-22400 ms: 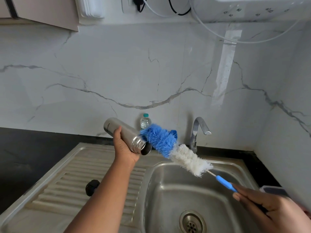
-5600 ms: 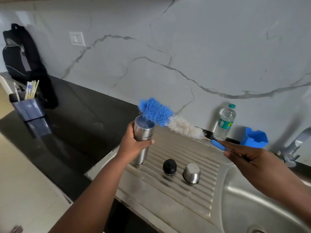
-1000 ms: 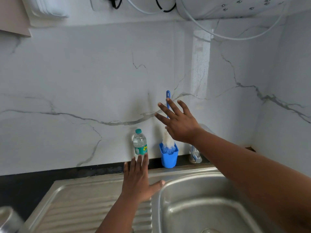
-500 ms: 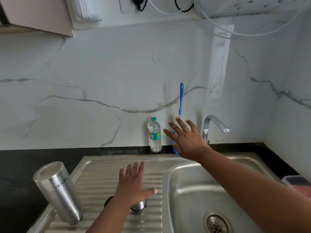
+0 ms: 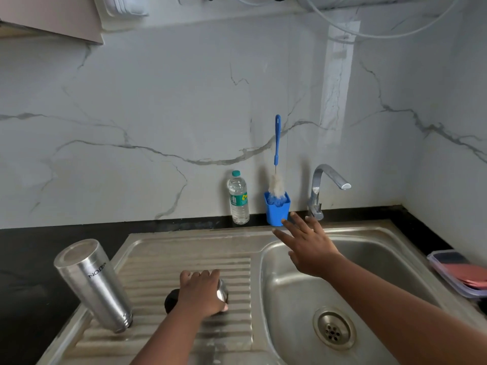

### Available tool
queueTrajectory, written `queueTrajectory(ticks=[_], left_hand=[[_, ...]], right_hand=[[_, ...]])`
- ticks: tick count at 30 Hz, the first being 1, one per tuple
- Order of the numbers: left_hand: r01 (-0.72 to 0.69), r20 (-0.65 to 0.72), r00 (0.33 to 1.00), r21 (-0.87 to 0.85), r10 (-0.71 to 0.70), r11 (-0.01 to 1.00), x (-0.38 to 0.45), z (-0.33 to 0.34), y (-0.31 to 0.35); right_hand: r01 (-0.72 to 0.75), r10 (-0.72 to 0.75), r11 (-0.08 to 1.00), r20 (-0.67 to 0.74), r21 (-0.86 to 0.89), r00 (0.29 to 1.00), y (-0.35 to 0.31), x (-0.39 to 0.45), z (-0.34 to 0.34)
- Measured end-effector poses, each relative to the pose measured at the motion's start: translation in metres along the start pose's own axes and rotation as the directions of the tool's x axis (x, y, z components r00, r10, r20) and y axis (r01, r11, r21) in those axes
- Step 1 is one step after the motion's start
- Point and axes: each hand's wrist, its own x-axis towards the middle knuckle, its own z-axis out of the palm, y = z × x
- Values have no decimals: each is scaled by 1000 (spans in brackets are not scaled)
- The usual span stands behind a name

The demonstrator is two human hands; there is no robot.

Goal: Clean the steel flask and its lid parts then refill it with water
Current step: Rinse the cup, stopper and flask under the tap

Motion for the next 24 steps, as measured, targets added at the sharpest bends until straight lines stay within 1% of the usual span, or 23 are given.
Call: queueTrajectory(ticks=[2, 4, 6, 7, 9, 11, 13, 15, 17, 19, 21, 23, 24], left_hand=[[-8, -3, 1000, -11, 8, 1000, 1, 1, 0], [-24, 0, 1000, -64, 24, 998, 2, -3, 4], [-69, -27, 998, -213, 65, 975, 6, -12, 13], [-90, -51, 996, -328, 78, 940, 8, -18, 20], [-128, -97, 991, -550, 88, 825, 16, -30, 37], [-163, -128, 986, -687, 103, 709, 25, -39, 55], [-168, -119, 986, -779, 121, 604, 34, -45, 75], [-150, -97, 987, -836, 127, 527, 41, -49, 97], [-131, -84, 990, -861, 117, 491, 50, -48, 119], [-113, -61, 991, -868, 122, 483, 58, -46, 139], [-94, -28, 990, -858, 137, 505, 65, -45, 155], [-75, -4, 990, -854, 138, 515, 73, -44, 170], [-67, 1, 991, -861, 133, 504, 77, -45, 177]], right_hand=[[-14, 14, 1000, 41, -8, 999, 0, -8, 1], [-16, 16, 1000, 66, 1, 998, 1, -13, 4], [-19, 19, 1000, 28, 4, 999, 5, -16, 9], [-31, 31, 1000, 26, 0, 999, 8, -18, 10], [-50, 51, 999, 56, -16, 997, 14, -21, 6], [-51, 51, 999, 66, -3, 997, 23, -25, 6], [-68, 66, 998, 83, 11, 994, 36, -29, 7], [-92, 89, 996, 118, 20, 989, 50, -32, 9], [-114, 106, 992, 148, 49, 983, 65, -35, 17], [-143, 127, 987, 186, 77, 974, 81, -36, 27], [-185, 155, 976, 232, 115, 960, 95, -34, 36], [-261, 199, 946, 292, 192, 936, 109, -29, 45], [-301, 221, 924, 313, 235, 924, 117, -25, 49]])
